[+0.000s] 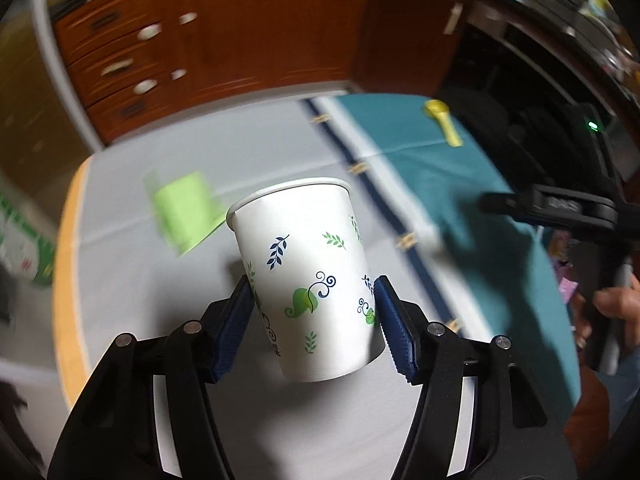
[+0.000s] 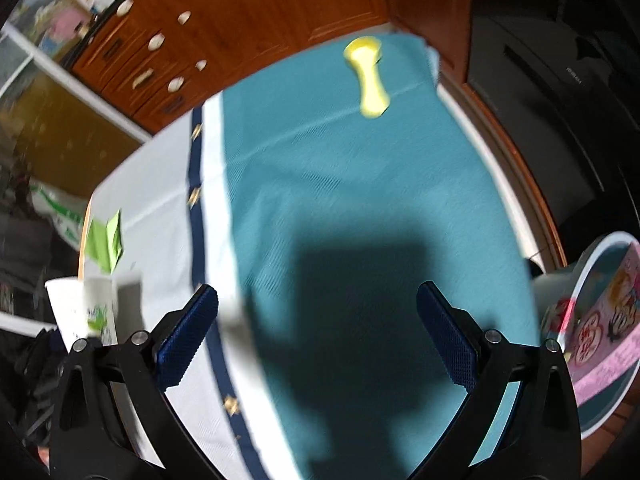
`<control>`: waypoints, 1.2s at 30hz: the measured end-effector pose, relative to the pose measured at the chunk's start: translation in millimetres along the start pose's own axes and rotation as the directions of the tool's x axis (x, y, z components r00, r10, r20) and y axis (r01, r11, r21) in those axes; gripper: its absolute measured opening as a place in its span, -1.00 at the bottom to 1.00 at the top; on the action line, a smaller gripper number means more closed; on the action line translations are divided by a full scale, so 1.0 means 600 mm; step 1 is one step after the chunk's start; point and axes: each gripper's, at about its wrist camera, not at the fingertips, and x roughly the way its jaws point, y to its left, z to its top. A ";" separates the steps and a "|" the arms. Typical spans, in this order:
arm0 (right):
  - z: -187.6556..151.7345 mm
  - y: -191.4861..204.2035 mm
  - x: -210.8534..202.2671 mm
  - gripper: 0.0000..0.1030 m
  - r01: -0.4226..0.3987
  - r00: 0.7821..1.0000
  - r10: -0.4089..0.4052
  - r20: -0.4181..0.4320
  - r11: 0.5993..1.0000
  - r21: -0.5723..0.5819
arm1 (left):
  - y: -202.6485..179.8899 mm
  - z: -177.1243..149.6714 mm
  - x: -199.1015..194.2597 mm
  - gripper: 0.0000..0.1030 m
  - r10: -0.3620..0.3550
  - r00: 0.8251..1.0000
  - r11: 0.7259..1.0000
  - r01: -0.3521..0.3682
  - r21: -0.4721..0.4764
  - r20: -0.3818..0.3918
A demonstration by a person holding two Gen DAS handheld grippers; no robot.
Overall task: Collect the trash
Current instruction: 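Grasp the white leaf-print paper cup with the left tool while the right tool grasps the yellow spoon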
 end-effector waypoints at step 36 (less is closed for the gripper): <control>0.127 0.000 0.029 -0.70 0.055 0.986 -0.035 0.160 0.991 -0.122 | -0.079 0.111 0.119 0.25 -0.116 0.993 0.992 0.116 0.048 -0.020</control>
